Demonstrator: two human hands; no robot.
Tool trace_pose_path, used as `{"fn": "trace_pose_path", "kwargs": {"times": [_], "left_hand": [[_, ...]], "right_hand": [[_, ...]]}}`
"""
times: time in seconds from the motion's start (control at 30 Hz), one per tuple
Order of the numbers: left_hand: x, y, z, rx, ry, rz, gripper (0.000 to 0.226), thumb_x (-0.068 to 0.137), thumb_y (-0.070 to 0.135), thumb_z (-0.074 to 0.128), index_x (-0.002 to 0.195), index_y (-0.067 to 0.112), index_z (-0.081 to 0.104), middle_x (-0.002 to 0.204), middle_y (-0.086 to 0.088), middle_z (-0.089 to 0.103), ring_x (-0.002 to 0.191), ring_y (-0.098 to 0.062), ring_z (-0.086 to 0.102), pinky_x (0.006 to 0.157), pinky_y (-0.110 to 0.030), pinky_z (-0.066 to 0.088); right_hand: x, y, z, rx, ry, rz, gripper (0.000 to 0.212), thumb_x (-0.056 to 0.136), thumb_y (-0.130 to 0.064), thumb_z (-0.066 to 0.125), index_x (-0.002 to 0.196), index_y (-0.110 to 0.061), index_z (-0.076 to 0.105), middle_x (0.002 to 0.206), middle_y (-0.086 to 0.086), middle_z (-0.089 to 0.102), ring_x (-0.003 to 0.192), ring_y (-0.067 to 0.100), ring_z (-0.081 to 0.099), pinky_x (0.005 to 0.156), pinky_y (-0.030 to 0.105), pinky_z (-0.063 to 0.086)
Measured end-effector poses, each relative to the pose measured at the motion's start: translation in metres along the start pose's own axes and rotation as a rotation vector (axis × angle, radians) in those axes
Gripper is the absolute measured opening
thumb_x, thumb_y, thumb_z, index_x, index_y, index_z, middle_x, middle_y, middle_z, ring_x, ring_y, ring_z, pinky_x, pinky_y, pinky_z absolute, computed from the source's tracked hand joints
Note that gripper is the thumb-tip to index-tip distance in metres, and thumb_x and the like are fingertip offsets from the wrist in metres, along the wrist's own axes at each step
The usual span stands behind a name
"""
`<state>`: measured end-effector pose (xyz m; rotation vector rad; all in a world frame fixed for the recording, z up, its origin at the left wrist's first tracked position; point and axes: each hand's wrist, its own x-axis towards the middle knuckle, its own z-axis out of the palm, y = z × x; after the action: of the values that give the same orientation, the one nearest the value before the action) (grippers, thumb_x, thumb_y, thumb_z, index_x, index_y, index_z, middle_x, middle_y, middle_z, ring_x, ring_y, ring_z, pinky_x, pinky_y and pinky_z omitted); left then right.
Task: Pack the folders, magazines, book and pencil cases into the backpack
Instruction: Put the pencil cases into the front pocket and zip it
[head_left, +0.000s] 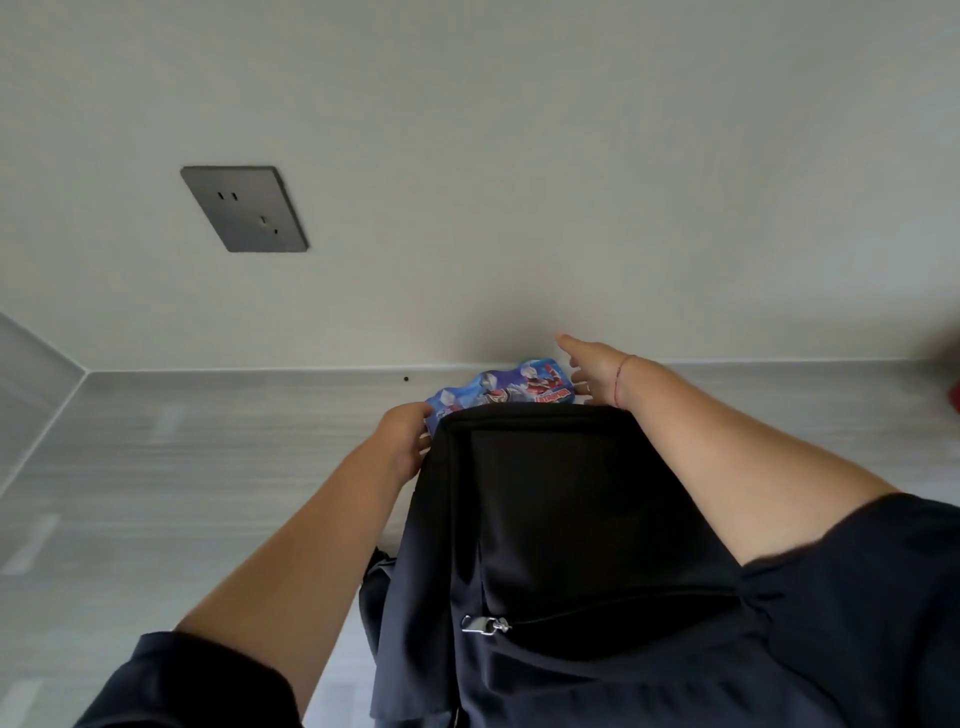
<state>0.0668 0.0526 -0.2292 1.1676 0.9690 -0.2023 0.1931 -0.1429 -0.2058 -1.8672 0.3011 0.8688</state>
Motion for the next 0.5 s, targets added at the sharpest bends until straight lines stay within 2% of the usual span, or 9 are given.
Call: {"fn": "trace_pose_path", "kwargs": {"times": [0.07,0.1,0.17,0.23,0.3,0.37,0.43,0.47,0.5], "left_hand": [[0.004,0.001,0.002,-0.041,-0.009,-0.007,0.014,0.092,0.011,0.044,0.101,0.007,0.054,0.077,-0.008,0.058,0.065,-0.021,0.054,0.056,-0.029,0.044],[0.006,0.002,0.001,-0.056,-0.011,-0.007,0.014,0.093,0.012,0.044,0.100,0.007,0.055,0.078,-0.007,0.059,0.066,-0.020,0.054,0.056,-0.029,0.045],[0.011,0.001,-0.001,-0.084,-0.002,0.005,0.014,0.092,0.011,0.045,0.098,0.006,0.057,0.078,-0.005,0.062,0.067,-0.019,0.056,0.063,-0.029,0.048],[0.014,-0.001,-0.005,-0.082,0.031,0.040,0.014,0.091,0.010,0.046,0.096,0.007,0.059,0.081,-0.004,0.063,0.073,-0.018,0.058,0.077,-0.033,0.047],[0.011,0.000,-0.008,-0.057,0.051,0.089,0.015,0.091,0.011,0.045,0.089,0.012,0.060,0.088,-0.006,0.064,0.084,-0.021,0.057,0.083,-0.035,0.043],[-0.002,0.006,-0.009,0.000,0.043,0.182,0.020,0.091,0.012,0.042,0.091,0.019,0.060,0.099,-0.005,0.063,0.093,-0.023,0.053,0.081,-0.033,0.038],[-0.021,0.018,-0.008,0.053,0.025,0.299,0.024,0.091,0.011,0.040,0.097,0.025,0.059,0.101,-0.001,0.063,0.096,-0.020,0.052,0.078,-0.033,0.036],[-0.032,0.024,-0.008,0.069,0.021,0.352,0.025,0.091,0.010,0.040,0.095,0.027,0.058,0.098,0.001,0.064,0.094,-0.018,0.052,0.077,-0.032,0.037],[-0.048,0.029,-0.006,0.074,0.013,0.407,0.025,0.092,0.010,0.041,0.094,0.029,0.058,0.096,0.004,0.064,0.094,-0.017,0.052,0.078,-0.032,0.038]], "right_hand": [[0.004,0.002,0.002,0.042,-0.020,0.011,0.071,0.092,-0.059,0.038,0.134,-0.003,0.043,0.088,0.007,0.062,0.079,0.016,0.060,0.092,0.031,0.043],[0.006,0.003,0.003,0.062,-0.030,0.013,0.071,0.092,-0.059,0.038,0.135,-0.001,0.043,0.086,0.007,0.061,0.078,0.016,0.060,0.092,0.031,0.043],[0.010,0.004,0.003,0.102,-0.039,0.009,0.074,0.092,-0.059,0.038,0.142,-0.004,0.035,0.114,0.011,0.061,0.101,0.022,0.060,0.104,0.035,0.036],[0.008,0.003,0.000,0.158,-0.066,0.008,0.079,0.091,-0.060,0.038,0.148,-0.006,0.023,0.144,0.011,0.045,0.127,0.024,0.048,0.112,0.041,0.028],[0.007,0.001,-0.002,0.225,-0.093,-0.015,0.078,0.092,-0.058,0.039,0.148,-0.007,0.021,0.146,0.009,0.043,0.131,0.023,0.043,0.111,0.045,0.029],[0.000,-0.001,-0.004,0.257,-0.110,-0.073,0.063,0.094,-0.051,0.042,0.140,-0.009,0.037,0.133,0.008,0.053,0.122,0.022,0.050,0.108,0.046,0.033],[-0.011,-0.006,-0.006,0.301,-0.112,-0.159,0.031,0.095,-0.039,0.049,0.110,-0.013,0.058,0.112,0.008,0.061,0.101,0.018,0.058,0.100,0.043,0.042],[-0.018,-0.008,-0.007,0.318,-0.112,-0.195,0.020,0.095,-0.033,0.052,0.099,-0.015,0.061,0.105,0.007,0.063,0.095,0.017,0.059,0.094,0.040,0.047],[-0.031,-0.011,-0.011,0.325,-0.112,-0.238,0.015,0.095,-0.027,0.052,0.098,-0.016,0.062,0.100,0.006,0.065,0.092,0.016,0.060,0.087,0.036,0.051]]}}
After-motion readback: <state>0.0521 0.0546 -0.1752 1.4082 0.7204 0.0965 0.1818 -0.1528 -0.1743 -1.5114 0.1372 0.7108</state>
